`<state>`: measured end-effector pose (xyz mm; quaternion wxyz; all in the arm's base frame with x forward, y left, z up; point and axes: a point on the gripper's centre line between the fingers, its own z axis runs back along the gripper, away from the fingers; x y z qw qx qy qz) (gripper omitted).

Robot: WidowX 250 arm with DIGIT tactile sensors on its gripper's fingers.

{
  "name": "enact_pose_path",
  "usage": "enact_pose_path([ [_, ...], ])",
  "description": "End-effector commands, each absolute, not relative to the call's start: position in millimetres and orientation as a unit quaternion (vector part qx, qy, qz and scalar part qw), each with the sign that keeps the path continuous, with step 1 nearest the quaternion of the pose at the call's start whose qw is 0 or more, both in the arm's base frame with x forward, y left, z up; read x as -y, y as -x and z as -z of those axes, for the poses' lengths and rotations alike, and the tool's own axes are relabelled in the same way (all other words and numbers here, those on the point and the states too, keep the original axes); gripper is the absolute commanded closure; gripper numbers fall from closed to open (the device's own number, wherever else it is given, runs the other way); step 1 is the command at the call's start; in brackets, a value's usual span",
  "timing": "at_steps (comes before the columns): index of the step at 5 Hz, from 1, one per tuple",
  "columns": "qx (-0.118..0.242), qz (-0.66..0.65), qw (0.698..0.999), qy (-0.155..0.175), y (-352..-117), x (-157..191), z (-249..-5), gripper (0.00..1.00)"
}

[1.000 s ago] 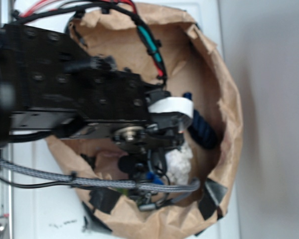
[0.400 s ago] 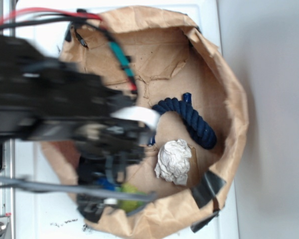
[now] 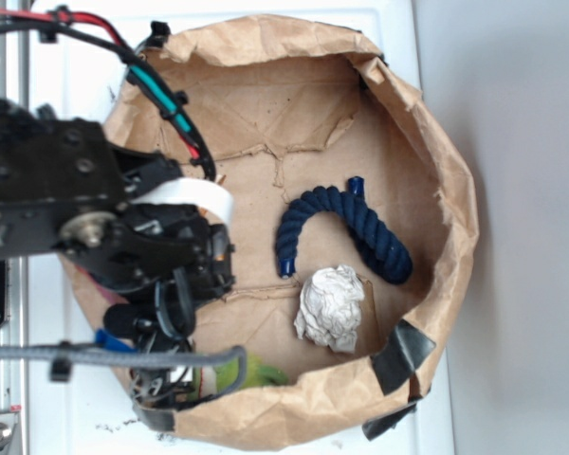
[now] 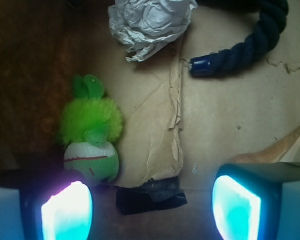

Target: Grab the green animal.

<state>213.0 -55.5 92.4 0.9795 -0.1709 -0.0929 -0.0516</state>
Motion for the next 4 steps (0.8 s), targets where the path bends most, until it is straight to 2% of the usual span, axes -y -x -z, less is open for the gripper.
enact_pose_path([
  [1, 0.094, 0.054, 0.978, 0.180, -218.8, 56.5, -104.8, 0.00],
  [2, 0.100, 0.045, 0.975, 0.195, -219.8, 57.2, -102.2, 0.00],
  [3, 0.135, 0.027, 0.970, 0.201, -221.1, 62.0, -100.8, 0.00],
  [4, 0.123, 0.014, 0.962, 0.242, -221.8, 66.8, -100.0, 0.00],
])
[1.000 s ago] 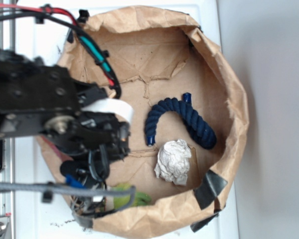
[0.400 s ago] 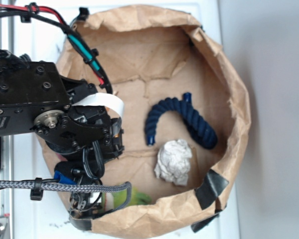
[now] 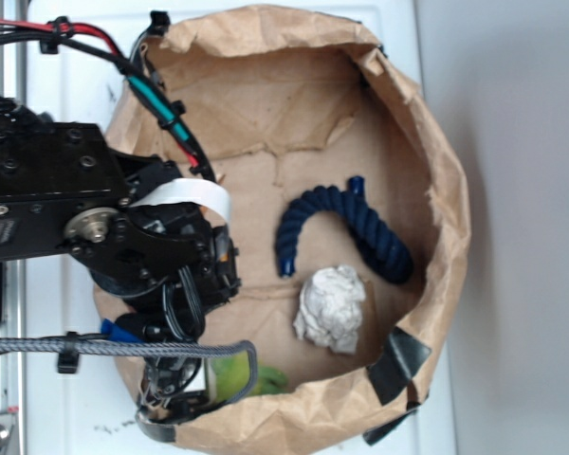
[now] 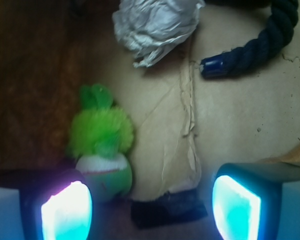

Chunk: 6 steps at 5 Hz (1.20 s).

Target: Grab the green animal.

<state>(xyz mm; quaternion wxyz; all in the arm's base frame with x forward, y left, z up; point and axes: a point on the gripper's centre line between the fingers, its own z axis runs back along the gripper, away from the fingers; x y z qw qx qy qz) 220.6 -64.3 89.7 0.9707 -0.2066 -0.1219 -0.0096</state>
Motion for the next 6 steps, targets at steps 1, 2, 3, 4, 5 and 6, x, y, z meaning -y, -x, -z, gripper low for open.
enact_pose_path([
  [1, 0.112, 0.015, 0.966, 0.230, -221.3, 68.5, -99.0, 0.00],
  [2, 0.093, 0.023, 0.973, 0.210, -220.6, 66.0, -100.6, 0.00],
  [3, 0.082, 0.040, 0.978, 0.190, -220.7, 73.0, -97.3, 0.00],
  [4, 0.088, 0.058, 0.979, 0.174, -216.2, 80.2, -96.3, 0.00],
  [5, 0.088, 0.058, 0.979, 0.174, -216.2, 80.2, -96.3, 0.00],
  [6, 0.088, 0.058, 0.979, 0.174, -216.2, 80.2, -96.3, 0.00],
])
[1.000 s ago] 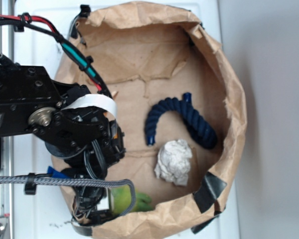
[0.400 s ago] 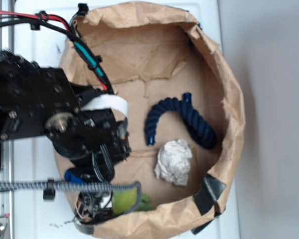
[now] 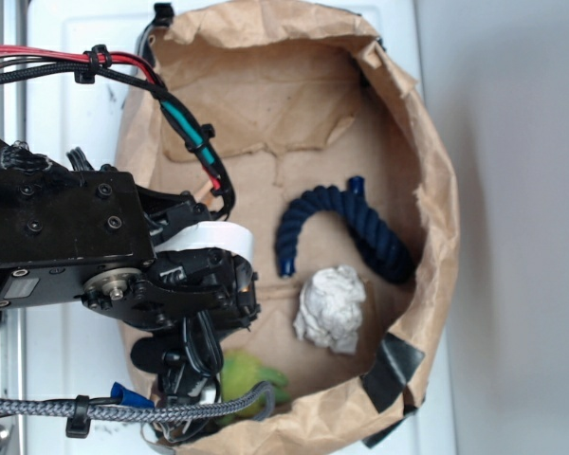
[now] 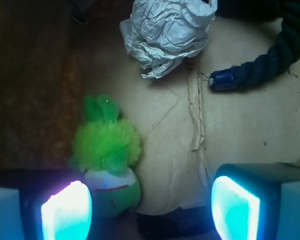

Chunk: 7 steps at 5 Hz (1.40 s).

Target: Grab the green animal.

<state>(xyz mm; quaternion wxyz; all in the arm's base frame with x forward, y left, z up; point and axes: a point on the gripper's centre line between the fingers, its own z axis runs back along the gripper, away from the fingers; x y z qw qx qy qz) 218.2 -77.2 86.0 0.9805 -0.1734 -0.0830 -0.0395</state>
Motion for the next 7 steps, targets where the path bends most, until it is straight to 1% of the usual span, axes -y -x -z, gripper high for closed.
enact_pose_path([
  [1, 0.088, 0.058, 0.979, 0.174, -216.2, 80.2, -96.3, 0.00],
  [2, 0.088, 0.058, 0.979, 0.174, -216.2, 80.2, -96.3, 0.00],
  [3, 0.067, 0.077, 0.976, 0.191, -235.5, 87.9, -75.2, 0.00],
  [4, 0.076, 0.097, 0.971, 0.207, -243.6, 96.4, -67.6, 0.00],
  [5, 0.082, 0.110, 0.968, 0.209, -249.0, 102.3, -57.0, 0.00],
  [7, 0.088, 0.137, 0.958, 0.235, -235.0, 103.3, -70.3, 0.00],
])
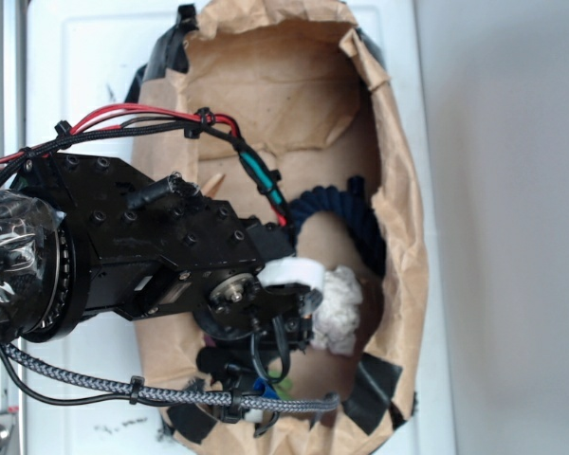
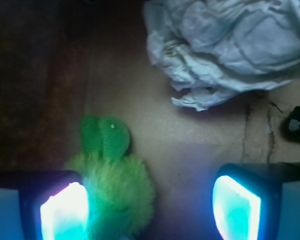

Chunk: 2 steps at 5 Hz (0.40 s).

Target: Grab the green animal.

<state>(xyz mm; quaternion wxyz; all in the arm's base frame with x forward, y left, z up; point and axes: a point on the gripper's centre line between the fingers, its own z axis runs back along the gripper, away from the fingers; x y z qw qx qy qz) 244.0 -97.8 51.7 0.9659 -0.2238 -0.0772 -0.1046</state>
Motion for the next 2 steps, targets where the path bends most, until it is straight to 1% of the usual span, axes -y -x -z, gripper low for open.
enact_pose_path([
  [1, 0.076, 0.138, 0.956, 0.246, -229.3, 106.2, -74.8, 0.00],
  [2, 0.062, 0.146, 0.952, 0.262, -222.7, 105.2, -79.4, 0.00],
])
